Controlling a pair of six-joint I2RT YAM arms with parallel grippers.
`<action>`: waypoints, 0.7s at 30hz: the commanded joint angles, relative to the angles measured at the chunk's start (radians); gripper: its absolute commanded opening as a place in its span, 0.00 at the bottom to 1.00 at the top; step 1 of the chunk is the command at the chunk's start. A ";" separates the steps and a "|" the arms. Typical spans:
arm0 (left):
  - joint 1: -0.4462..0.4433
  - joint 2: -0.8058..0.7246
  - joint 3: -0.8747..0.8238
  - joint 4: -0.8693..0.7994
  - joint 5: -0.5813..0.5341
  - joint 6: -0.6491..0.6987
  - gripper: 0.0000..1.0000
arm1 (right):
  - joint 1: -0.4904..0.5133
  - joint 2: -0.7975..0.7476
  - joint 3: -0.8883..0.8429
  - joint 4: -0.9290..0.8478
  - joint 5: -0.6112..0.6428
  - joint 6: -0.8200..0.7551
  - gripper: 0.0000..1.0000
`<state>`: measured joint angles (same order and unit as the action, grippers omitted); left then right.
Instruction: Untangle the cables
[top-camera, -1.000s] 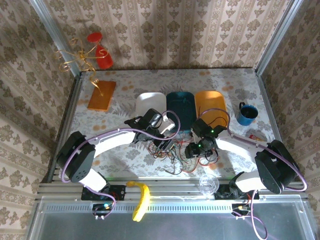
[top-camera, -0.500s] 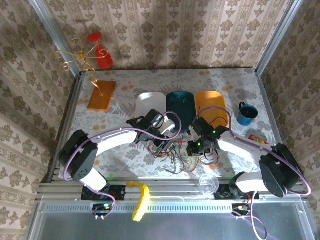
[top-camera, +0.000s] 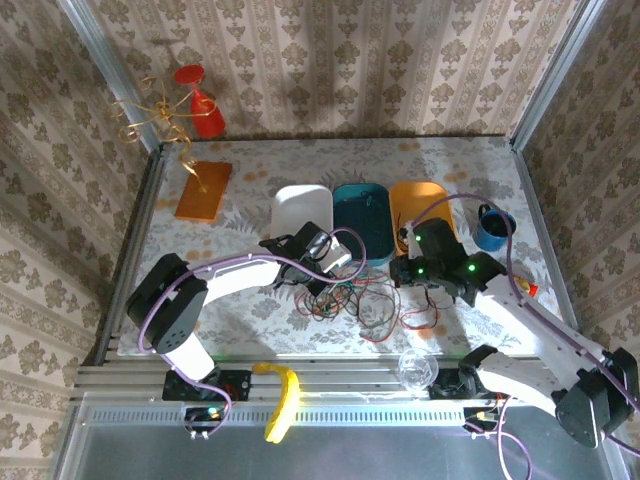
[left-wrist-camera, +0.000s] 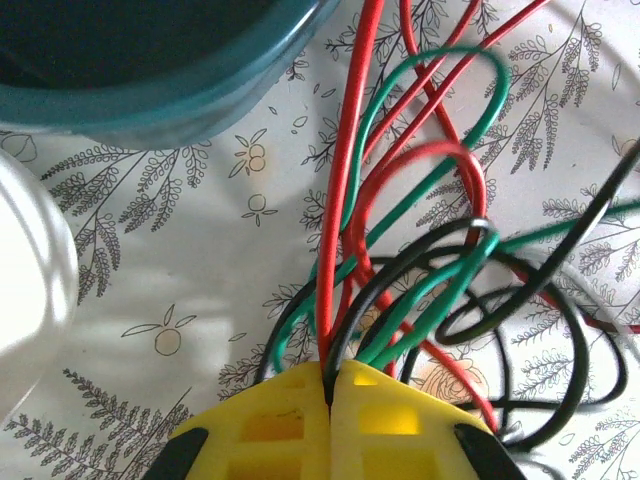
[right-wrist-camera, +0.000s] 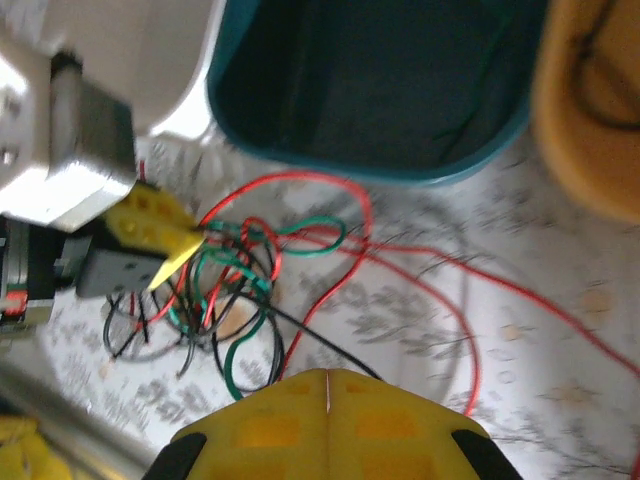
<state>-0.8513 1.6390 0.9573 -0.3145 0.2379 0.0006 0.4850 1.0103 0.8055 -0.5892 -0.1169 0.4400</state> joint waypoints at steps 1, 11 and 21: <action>-0.003 0.002 0.018 -0.042 -0.014 0.013 0.00 | -0.056 -0.064 0.047 -0.067 0.180 0.004 0.00; 0.011 -0.007 0.019 -0.067 -0.008 0.027 0.00 | -0.176 -0.108 0.059 -0.178 0.451 0.083 0.00; 0.052 -0.054 -0.022 -0.069 -0.049 0.029 0.00 | -0.257 -0.120 0.039 -0.220 0.471 0.128 0.00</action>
<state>-0.8223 1.6272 0.9550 -0.3340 0.2256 0.0017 0.2493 0.9092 0.8391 -0.7898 0.3218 0.5476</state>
